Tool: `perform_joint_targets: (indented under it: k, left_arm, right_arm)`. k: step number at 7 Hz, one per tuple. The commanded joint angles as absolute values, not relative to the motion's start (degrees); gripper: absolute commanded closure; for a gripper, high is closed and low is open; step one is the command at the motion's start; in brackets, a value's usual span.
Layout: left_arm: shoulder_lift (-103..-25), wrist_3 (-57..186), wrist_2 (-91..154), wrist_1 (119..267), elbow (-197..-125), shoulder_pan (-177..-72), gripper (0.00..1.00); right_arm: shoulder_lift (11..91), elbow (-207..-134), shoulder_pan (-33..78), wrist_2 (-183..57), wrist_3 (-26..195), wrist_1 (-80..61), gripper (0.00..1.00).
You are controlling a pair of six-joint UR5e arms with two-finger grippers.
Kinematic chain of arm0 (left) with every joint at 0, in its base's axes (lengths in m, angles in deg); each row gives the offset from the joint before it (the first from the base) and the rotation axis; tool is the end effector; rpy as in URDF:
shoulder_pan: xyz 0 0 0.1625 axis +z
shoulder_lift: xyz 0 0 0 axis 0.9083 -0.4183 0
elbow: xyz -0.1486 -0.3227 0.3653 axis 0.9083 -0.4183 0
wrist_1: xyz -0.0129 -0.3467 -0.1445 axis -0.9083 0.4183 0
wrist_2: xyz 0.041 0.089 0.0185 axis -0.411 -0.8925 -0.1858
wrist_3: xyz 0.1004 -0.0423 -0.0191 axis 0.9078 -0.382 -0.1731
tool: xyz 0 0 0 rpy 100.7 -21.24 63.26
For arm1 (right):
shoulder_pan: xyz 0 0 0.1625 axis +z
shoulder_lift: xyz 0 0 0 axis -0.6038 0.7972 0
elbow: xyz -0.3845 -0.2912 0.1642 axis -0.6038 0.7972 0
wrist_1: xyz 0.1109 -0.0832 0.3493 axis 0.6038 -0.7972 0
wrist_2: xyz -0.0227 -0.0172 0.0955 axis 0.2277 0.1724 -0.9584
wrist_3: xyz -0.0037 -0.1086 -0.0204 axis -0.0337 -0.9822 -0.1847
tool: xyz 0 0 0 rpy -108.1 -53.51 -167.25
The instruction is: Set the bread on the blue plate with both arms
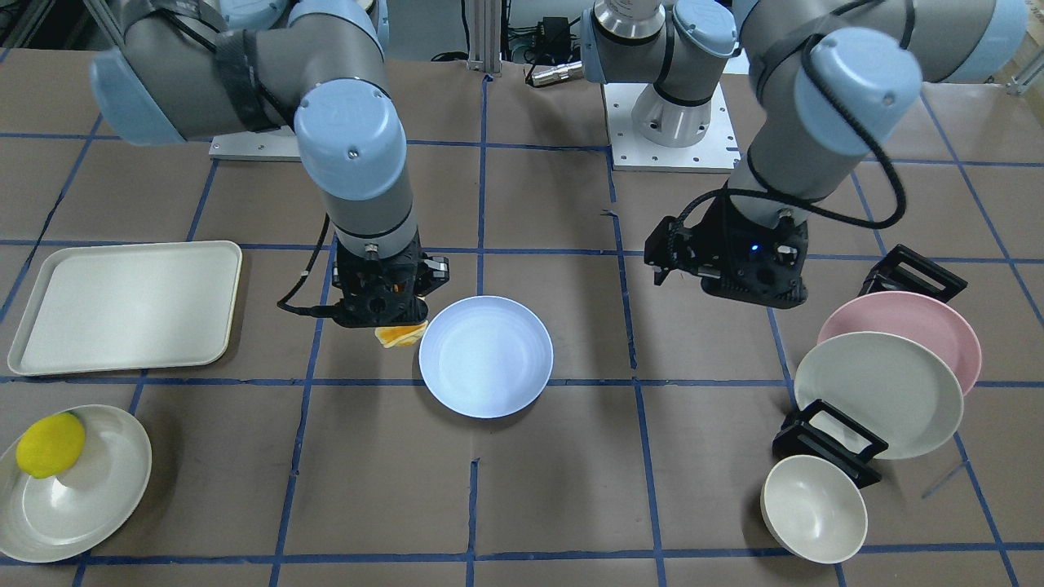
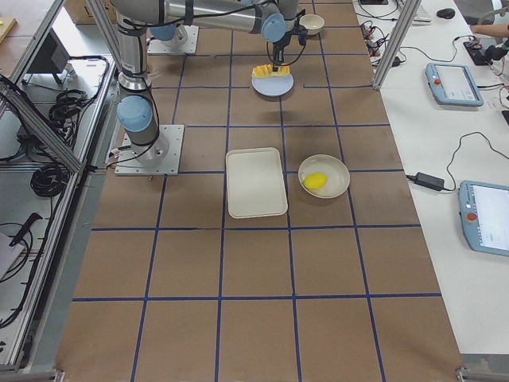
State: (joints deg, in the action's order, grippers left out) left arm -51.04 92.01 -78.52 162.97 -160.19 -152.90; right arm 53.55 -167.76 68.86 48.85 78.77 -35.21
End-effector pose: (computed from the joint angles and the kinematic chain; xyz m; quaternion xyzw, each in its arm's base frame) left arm -0.1151 -0.5074 0.5095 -0.0897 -0.9954 -0.0287 0.0155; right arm 0.2888 -0.5176 0.4198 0.0425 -0.9979 -0.0492 0.0043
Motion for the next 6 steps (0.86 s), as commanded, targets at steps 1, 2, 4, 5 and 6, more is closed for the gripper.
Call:
perform_joint_targets:
  k: [1,2,4,5,6]
  left_arm:
    - [-47.2,92.0,-78.2,170.2,-155.0,-152.5,0.0]
    - [-47.1,92.2,-77.9,169.9,-155.5,-151.9,0.0]
    - [-47.1,92.8,-77.8,169.6,-156.0,-151.2,0.0]
    - [-47.3,92.0,-77.8,169.8,-155.0,-150.9,0.0]
    - [-47.5,92.0,-77.4,170.2,-154.3,-150.7,0.0]
  right_arm:
    - [49.6,-167.7,71.8,46.3,80.1,-37.5,0.91]
    - [47.8,-167.7,73.3,46.3,80.4,-39.8,0.91]
    - [44.6,-167.2,75.8,45.7,84.0,-43.8,0.91]
    - [42.5,-167.2,76.8,45.7,85.1,-47.4,0.91]
    - [42.0,-166.8,76.9,45.7,84.6,-47.8,0.91]
